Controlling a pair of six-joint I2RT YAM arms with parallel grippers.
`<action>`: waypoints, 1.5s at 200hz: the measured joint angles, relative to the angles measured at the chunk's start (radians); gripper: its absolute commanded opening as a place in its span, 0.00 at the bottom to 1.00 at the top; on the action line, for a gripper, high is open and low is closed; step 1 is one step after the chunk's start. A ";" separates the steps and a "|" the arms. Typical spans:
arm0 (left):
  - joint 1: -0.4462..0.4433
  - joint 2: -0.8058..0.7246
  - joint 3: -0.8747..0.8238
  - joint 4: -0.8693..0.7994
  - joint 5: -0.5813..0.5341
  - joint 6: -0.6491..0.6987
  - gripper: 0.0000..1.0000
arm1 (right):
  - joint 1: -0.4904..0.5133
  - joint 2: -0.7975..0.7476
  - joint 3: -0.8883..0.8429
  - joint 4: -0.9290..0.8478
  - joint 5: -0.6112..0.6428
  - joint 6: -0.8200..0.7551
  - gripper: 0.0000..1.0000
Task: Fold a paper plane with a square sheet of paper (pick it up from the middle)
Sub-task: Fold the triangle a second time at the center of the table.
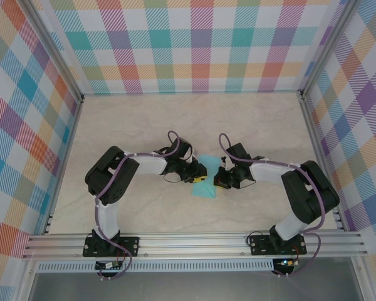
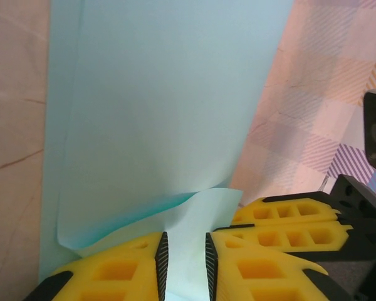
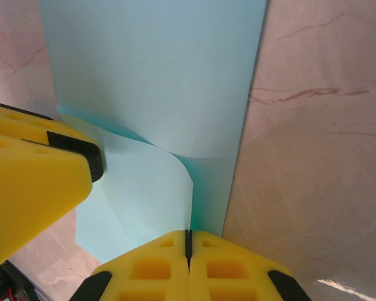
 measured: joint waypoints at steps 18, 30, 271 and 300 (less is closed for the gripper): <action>0.000 -0.009 0.000 0.014 0.003 0.000 0.28 | 0.000 0.000 0.000 0.000 0.000 0.000 0.05; 0.000 -0.013 0.000 0.020 0.008 0.000 0.28 | 0.000 0.001 0.000 0.000 0.000 0.000 0.05; -0.003 0.029 -0.006 0.061 0.037 0.015 0.26 | 0.000 -0.121 -0.003 -0.059 0.059 0.015 0.17; -0.003 0.029 -0.006 0.061 0.037 0.023 0.26 | 0.000 -0.183 -0.023 -0.014 -0.005 0.039 0.10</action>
